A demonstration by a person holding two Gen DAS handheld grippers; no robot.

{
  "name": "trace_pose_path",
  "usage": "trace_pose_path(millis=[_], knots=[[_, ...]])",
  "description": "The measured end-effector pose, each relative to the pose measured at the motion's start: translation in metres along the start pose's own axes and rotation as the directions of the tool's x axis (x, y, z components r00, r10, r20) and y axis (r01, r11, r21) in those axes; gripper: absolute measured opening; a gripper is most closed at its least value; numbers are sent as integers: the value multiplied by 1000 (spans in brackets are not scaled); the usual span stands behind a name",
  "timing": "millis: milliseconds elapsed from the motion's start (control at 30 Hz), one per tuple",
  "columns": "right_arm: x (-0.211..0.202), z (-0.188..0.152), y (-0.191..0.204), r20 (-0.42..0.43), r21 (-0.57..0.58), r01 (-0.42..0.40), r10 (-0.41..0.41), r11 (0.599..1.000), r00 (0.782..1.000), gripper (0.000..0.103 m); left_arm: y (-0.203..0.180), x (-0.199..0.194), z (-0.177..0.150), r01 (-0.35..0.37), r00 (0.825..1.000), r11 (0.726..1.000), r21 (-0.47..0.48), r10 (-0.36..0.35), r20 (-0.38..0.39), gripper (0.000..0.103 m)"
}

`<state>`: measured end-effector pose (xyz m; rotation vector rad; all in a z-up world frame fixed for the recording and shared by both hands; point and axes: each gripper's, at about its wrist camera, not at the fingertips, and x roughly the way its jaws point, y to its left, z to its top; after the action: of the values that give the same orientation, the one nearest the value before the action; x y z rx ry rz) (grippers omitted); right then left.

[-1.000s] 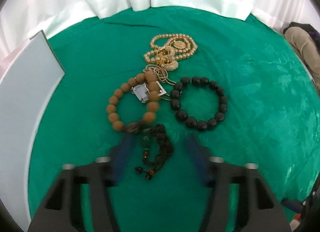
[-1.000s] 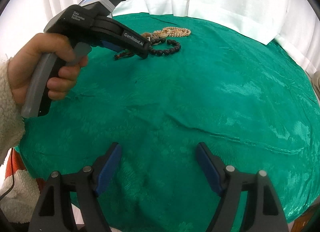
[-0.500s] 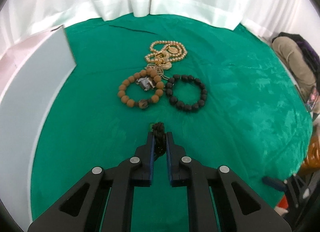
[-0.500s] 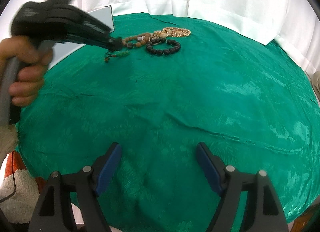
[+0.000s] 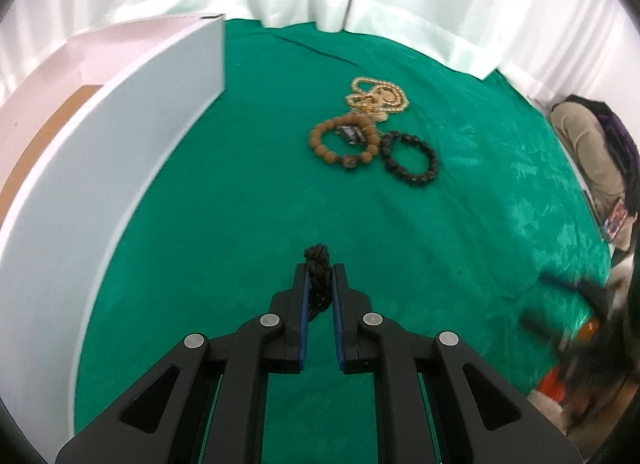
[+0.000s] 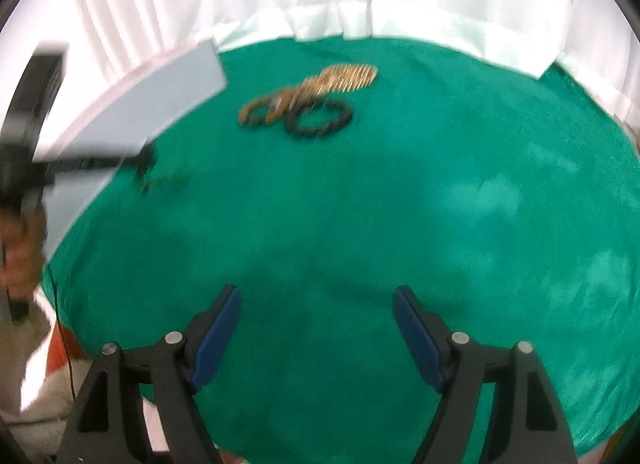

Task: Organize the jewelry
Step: 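Grasp the black bead bracelet with the right tool and lift it, then carry the dark strand into the white box while the right tool carries the black bracelet there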

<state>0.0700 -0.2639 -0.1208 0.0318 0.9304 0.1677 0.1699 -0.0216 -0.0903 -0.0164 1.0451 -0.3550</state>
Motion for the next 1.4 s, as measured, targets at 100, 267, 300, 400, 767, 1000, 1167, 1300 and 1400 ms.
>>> trace_pose_path(millis=[100, 267, 300, 400, 767, 1000, 1167, 1300, 1400], knots=[[1, 48, -6, 28, -92, 20, -17, 996, 999, 79, 10, -3, -5, 4, 1000, 1000, -20, -4, 2, 9], [62, 129, 5, -90, -210, -162, 146, 964, 985, 63, 22, -9, -10, 7, 1000, 999, -50, -7, 8, 9], [77, 140, 9, -125, -217, -187, 163, 958, 979, 52, 23, -11, -11, 9, 1000, 999, -53, -8, 11, 9], [113, 158, 25, -186, -272, -190, 143, 943, 972, 44, 27, -18, -14, 10, 1000, 998, -59, -9, 18, 9], [124, 155, 45, -231, -275, -160, 97, 948, 968, 13, 39, -42, -18, 40, 999, 995, -92, -37, 34, 9], [42, 164, 35, -136, -100, -354, 340, 930, 931, 13, 49, -114, -15, 84, 989, 987, -138, -65, 134, 9], [-2, 187, 72, -58, -103, -478, 475, 872, 878, 13, 85, -174, -16, 92, 978, 973, -214, -47, 205, 9], [-23, 213, 125, -6, -154, -554, 560, 818, 829, 13, 129, -215, -19, 27, 966, 957, -288, 49, 255, 9], [-20, 237, 168, 2, -188, -589, 600, 786, 800, 13, 164, -227, -22, -39, 959, 937, -347, 132, 250, 9]])
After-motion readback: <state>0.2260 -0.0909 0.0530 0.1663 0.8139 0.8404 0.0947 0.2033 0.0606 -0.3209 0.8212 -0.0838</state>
